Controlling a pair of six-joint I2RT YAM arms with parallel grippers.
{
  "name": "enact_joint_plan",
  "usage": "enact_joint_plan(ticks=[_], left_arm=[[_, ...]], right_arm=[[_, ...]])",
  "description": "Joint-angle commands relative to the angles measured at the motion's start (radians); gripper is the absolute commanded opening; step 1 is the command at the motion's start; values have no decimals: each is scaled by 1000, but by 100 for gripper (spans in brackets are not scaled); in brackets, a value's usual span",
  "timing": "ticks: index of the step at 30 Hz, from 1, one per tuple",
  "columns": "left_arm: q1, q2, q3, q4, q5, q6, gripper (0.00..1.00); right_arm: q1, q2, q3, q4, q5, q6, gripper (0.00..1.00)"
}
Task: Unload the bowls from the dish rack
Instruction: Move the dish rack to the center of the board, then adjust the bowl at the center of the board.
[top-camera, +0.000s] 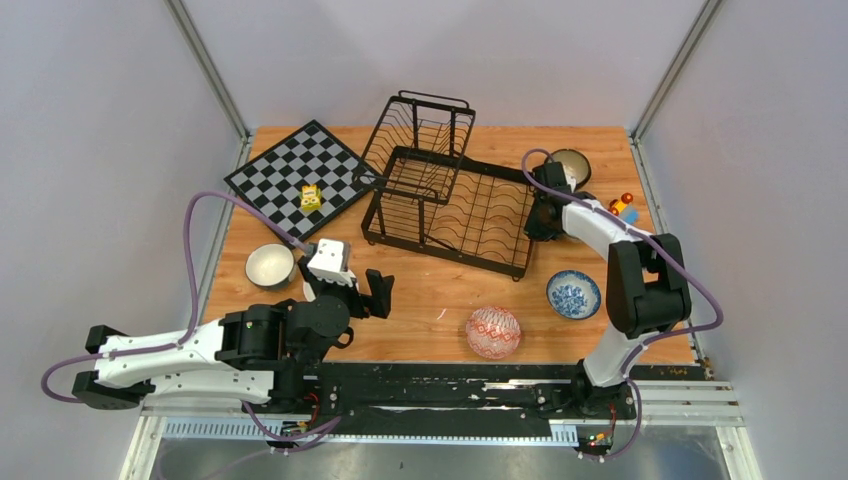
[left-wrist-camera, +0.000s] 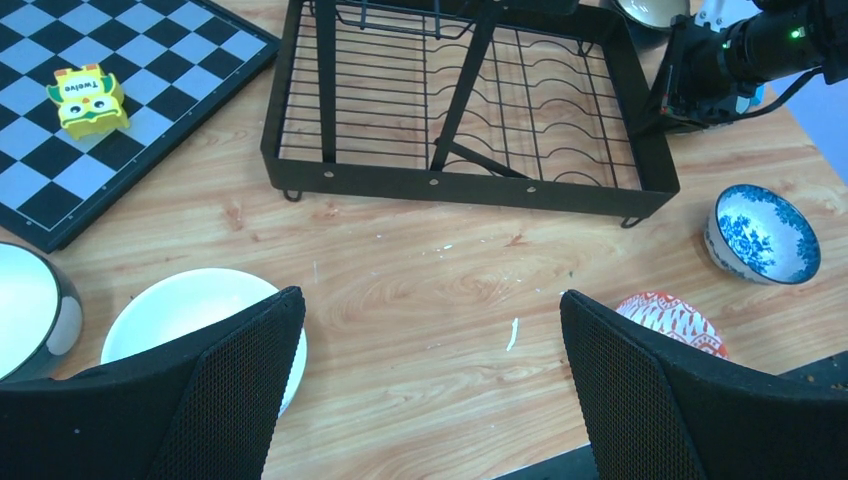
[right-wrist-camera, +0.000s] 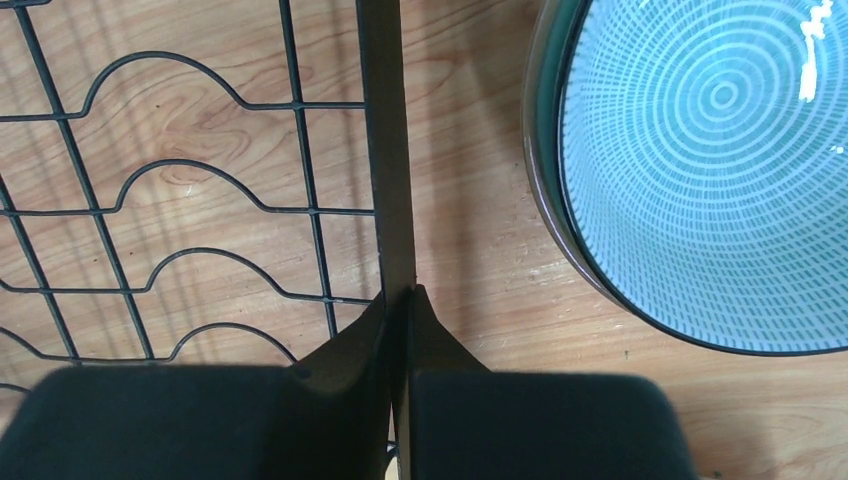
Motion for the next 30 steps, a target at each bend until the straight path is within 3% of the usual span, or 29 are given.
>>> enact_joint_plan(ticks=[1,4,7,9,15,19,22,24,27,30], left_arm=[[7,5,17,-7,1,-31,100],[7,10,11,-8,5,-34,100],[7,18,7,-10,8,-35,100],[7,19,8,-19,11,-33,100],[28,49,15,-180,27,-158,100],[128,130,5,-284,175,-301,97],[207,104,-50,-290,238,-366,90],[280,30,-104,-222,308,-339,83],[458,-63,-130,-187,393,-287,59],[600,-69,-96,-267,433,-258,52]], right_arm=[[-21,-30,9,78,-170,72,17],[-10,-97,-3,62,-200,45,43],[7,-185,-18,33,-211,24,57],[16,-249,-30,1,-218,16,61],[63,-515,-148,-52,-296,-31,61],[116,-703,-271,-70,-349,-70,60],[147,-821,-352,-81,-390,-81,58],[152,-883,-399,-82,-434,-77,56],[164,-956,-448,-84,-490,-76,54],[185,-1019,-490,-81,-518,-70,53]])
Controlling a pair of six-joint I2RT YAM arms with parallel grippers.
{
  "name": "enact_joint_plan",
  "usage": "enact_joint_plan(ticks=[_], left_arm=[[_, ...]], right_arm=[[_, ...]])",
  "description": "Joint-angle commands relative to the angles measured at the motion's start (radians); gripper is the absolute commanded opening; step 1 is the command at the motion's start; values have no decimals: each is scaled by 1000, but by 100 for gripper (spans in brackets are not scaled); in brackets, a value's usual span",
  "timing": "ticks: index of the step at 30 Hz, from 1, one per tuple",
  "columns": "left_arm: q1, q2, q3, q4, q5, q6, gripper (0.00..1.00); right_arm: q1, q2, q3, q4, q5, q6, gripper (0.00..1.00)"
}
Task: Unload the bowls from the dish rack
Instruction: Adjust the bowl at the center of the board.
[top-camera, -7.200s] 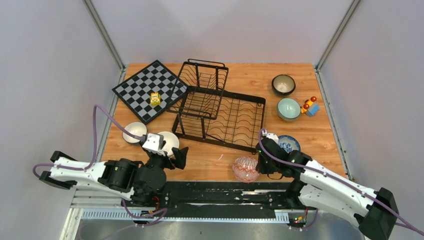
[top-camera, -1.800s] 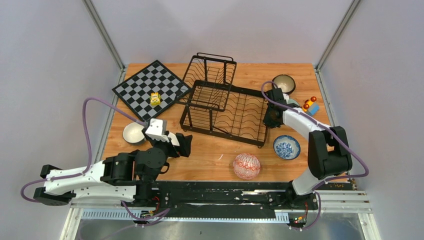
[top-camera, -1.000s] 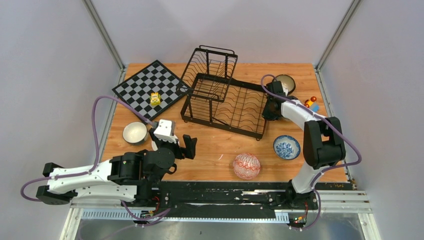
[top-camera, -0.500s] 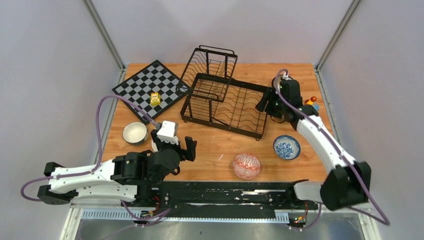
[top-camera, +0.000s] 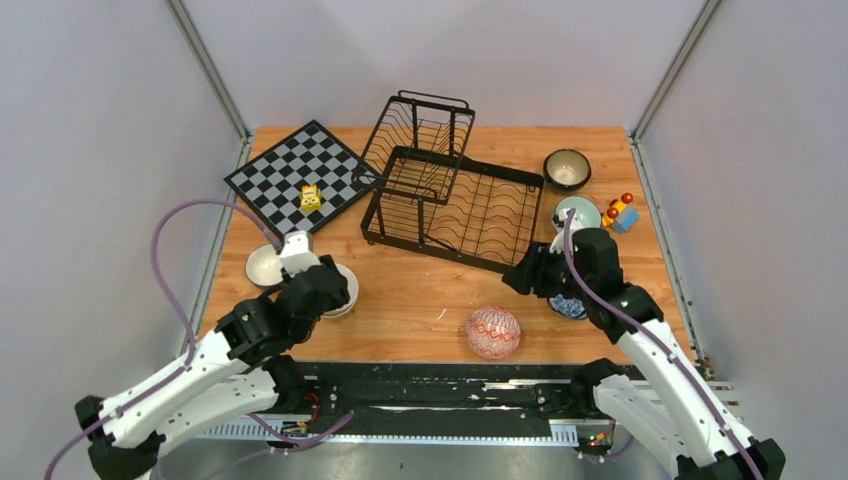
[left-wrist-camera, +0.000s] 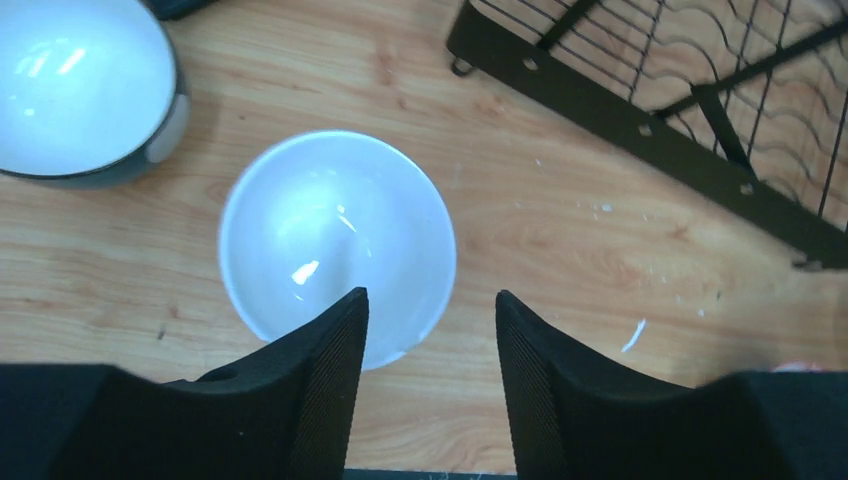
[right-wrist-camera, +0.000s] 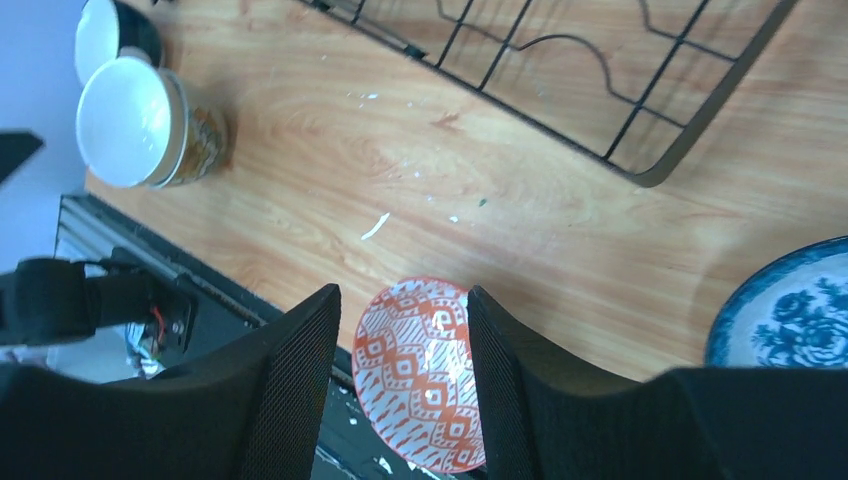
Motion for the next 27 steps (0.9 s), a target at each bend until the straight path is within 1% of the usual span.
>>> enact_joint_plan(ticks=[1,4,7,9,13,16,20,24,27], left_arm=[[166,-31,36,-61,101,17,51],[210,-54,37,-100,90,9,50],[250,-59,35,-139,72,-5,44],[287,-53,23,-156,92,-5,42],[326,-44,6,-156,90,-24,41],[376,-17,-8,-136,99,-29,41],[425,-4,-85,-68,116,-55,40],[449,29,-114,-22,130,-62,36],[452,25,-131,-8,122,-75,33]], right_arm=[[44,-81,-59,-10,-94,-8,53],[71,-100,-88,1,-112,-1,53],[85,-95,-103,26,-132,11,53],[94,-86,-99,45,-147,14,52],[125,-51,-70,67,-165,6,52],[157,-25,-47,84,-163,2,52],[221,9,-26,106,-134,5,52],[262,43,-6,133,-113,18,52],[284,72,18,145,-100,20,52]])
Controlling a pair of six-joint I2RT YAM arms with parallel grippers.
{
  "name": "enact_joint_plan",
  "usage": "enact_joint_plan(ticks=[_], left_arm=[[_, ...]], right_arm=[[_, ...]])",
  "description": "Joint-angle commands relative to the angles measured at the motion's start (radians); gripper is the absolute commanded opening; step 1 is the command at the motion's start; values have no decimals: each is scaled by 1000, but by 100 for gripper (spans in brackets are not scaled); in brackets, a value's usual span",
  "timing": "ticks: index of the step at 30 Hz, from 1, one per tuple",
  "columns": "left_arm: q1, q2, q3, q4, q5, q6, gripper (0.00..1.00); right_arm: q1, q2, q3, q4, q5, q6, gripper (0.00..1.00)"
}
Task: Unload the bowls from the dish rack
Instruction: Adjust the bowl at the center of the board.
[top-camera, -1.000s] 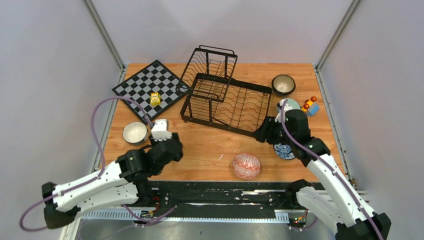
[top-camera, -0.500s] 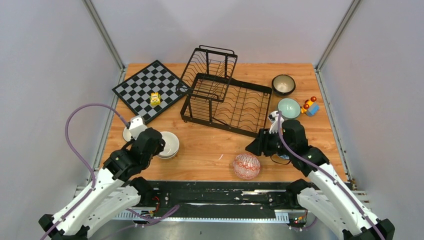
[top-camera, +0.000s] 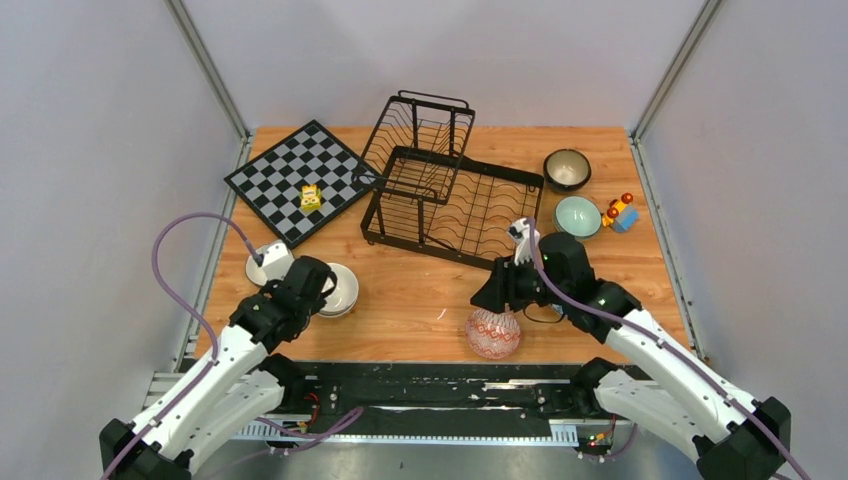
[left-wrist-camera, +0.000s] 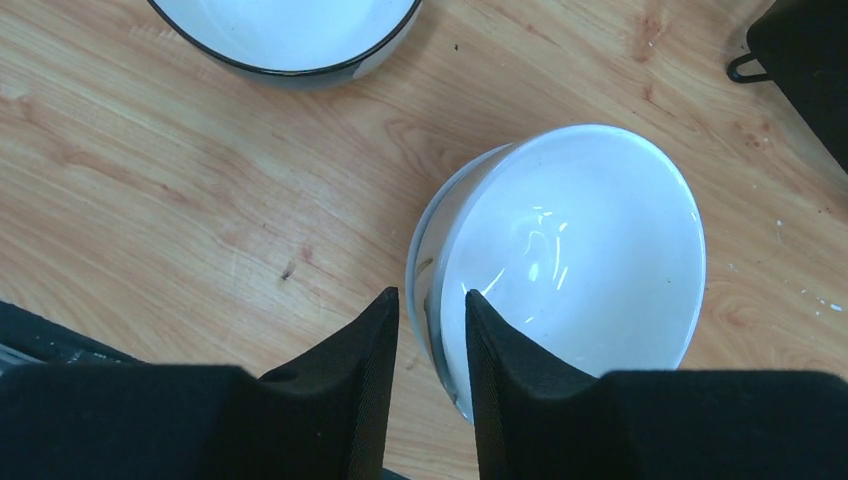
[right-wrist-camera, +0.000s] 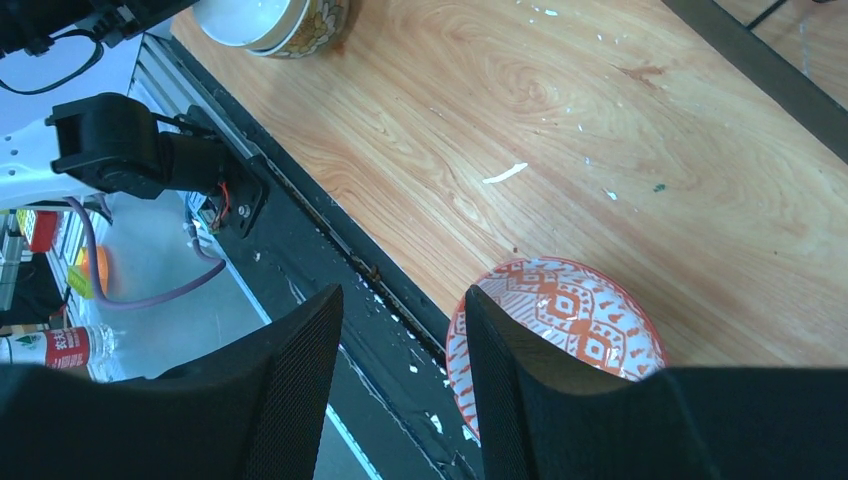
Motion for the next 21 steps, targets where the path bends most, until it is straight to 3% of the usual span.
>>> enact_joint_plan(ticks=[1,12,18,21], left_arm=[[14,-11,-21,64,3,-36,32],[19,-43,-103,128,16,-62,20],[25,-44,-117,146,32,-53,21],[27,-48,-107,140,36,-43,28]], right_arm=[[41,36,61,45,26,8,52],[192,248,184,114,112,-8,55],[248,416,304,111,156,-42,59],[272,477,359,104,169,-56,59]])
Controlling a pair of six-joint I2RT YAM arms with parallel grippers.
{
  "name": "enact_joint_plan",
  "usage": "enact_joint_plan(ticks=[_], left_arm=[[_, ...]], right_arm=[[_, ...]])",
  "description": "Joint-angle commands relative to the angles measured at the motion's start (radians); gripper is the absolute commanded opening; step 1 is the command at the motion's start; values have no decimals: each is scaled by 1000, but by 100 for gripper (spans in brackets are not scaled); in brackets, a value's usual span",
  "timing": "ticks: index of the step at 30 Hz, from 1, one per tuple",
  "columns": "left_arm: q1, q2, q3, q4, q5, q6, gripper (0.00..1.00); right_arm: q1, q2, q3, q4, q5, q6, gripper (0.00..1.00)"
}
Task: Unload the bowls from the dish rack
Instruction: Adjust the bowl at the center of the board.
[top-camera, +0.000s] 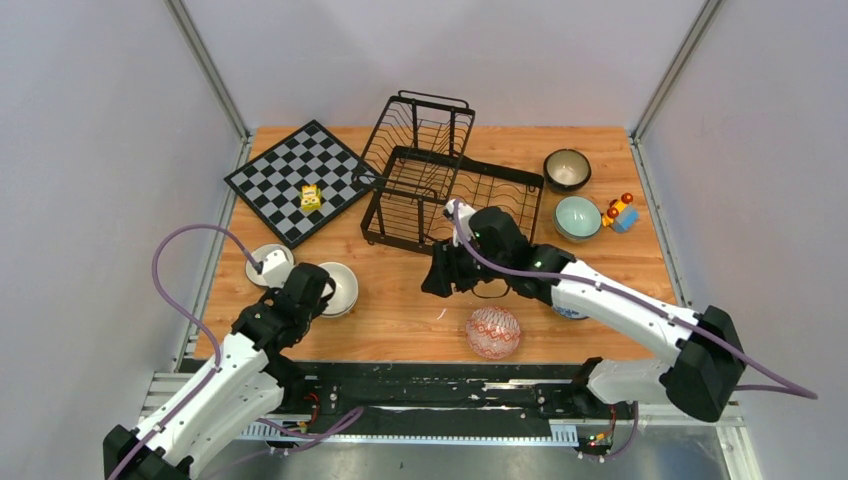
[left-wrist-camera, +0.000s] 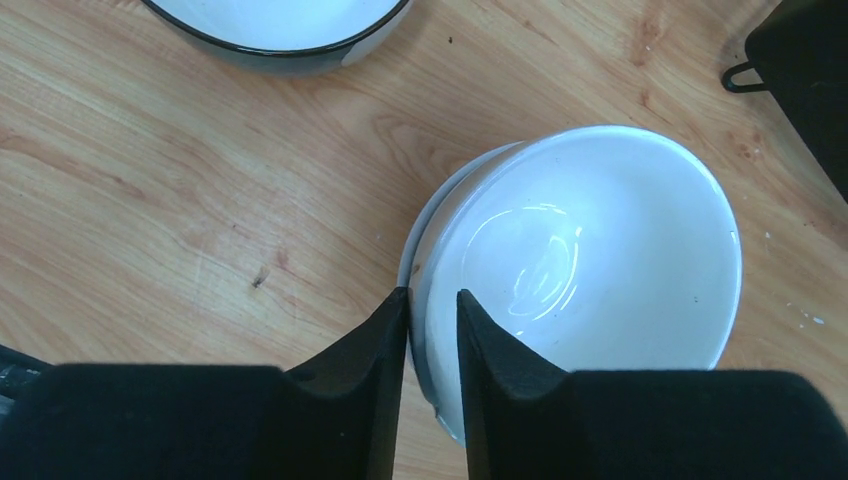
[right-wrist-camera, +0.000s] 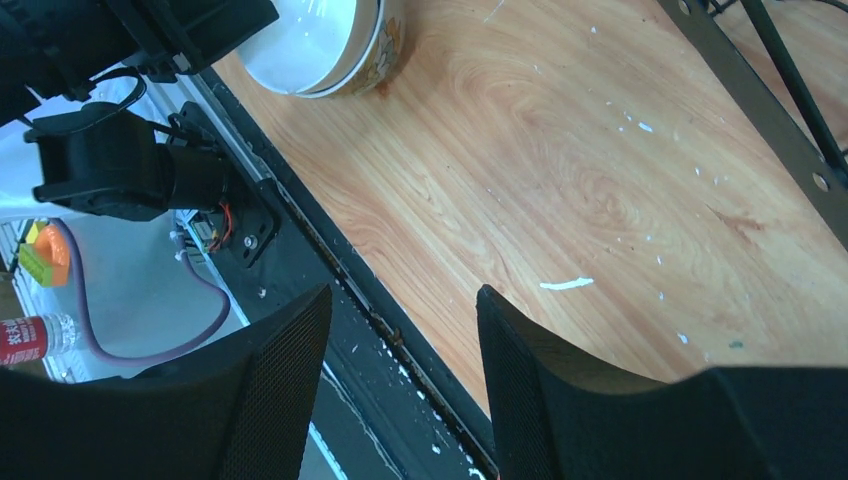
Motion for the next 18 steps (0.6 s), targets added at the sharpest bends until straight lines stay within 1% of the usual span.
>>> enact_joint_plan(ticks=[1,2,3,5,6,8,10,12,16,18], left_arm=[[11,-14,5,30,15,-2,35],[11,-19,16,17,11,3,42],[10,-26,26,3,5,10,52],[10,-40,53,-32,-10,21,65],[10,-46,63,-49,-21,21,69],[10,-55,80,-73,-43,16,73],[10,-59,92,-97,-74,2,73],[10,-58,107,-120,-122,-13,70],[10,-52,115,-115,-180,-11,50],[14,-29,112,-95,-177,-5,44]], right_arm=[[42,73,85,1,46,-37,59],[46,88,98,-2,48,-38,60],[50,100,111,-5,48,-39,60],[55,117,123,-8,48,-43,60],[56,122,124,-7,49,-43,60],[58,127,123,-8,50,-42,60],[58,127,120,-6,48,-40,60],[58,121,112,-6,48,-41,60],[58,102,88,-6,51,-39,59],[58,92,75,-6,51,-39,59]])
